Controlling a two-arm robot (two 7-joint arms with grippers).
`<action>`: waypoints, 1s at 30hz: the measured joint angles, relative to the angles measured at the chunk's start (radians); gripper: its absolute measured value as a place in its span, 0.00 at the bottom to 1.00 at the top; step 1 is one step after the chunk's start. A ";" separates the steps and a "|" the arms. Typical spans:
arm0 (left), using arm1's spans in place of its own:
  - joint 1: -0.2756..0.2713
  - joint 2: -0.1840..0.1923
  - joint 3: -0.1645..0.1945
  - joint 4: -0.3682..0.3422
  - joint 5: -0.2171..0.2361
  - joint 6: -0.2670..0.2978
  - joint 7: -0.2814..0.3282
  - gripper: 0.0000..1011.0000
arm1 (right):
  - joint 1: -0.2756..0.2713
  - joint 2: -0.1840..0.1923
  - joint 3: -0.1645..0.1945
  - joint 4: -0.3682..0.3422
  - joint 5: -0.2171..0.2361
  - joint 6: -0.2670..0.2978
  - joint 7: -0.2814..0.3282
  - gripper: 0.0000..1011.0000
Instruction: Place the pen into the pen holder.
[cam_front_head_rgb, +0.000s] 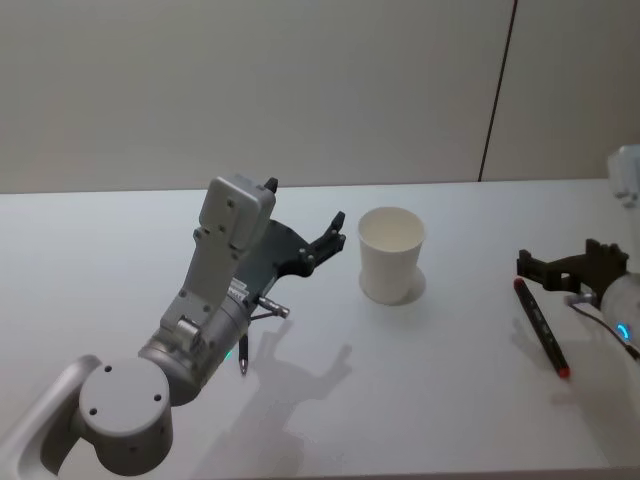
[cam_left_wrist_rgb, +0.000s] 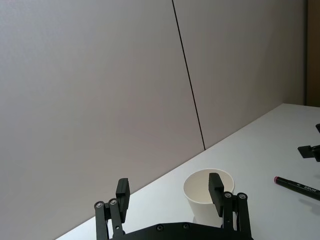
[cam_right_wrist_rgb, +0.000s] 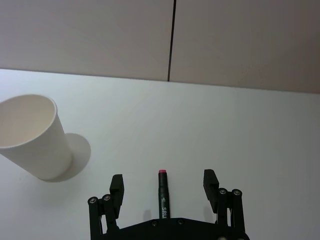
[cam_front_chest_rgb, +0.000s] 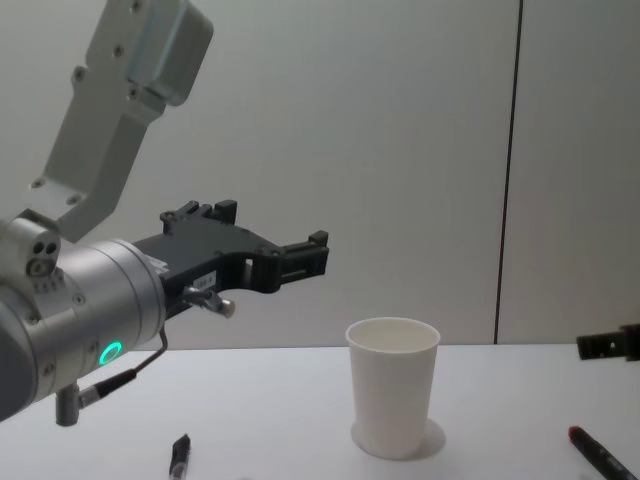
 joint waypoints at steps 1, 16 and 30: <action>0.000 0.000 0.000 0.000 0.000 0.000 0.000 0.99 | 0.012 -0.006 0.000 0.018 0.000 0.010 0.002 0.99; 0.000 0.000 0.000 0.000 0.000 0.000 0.000 0.99 | 0.124 -0.059 -0.007 0.190 0.004 0.060 0.005 0.99; 0.000 0.000 0.000 0.000 0.000 0.000 0.000 0.99 | 0.201 -0.092 -0.002 0.337 0.016 0.068 -0.007 0.99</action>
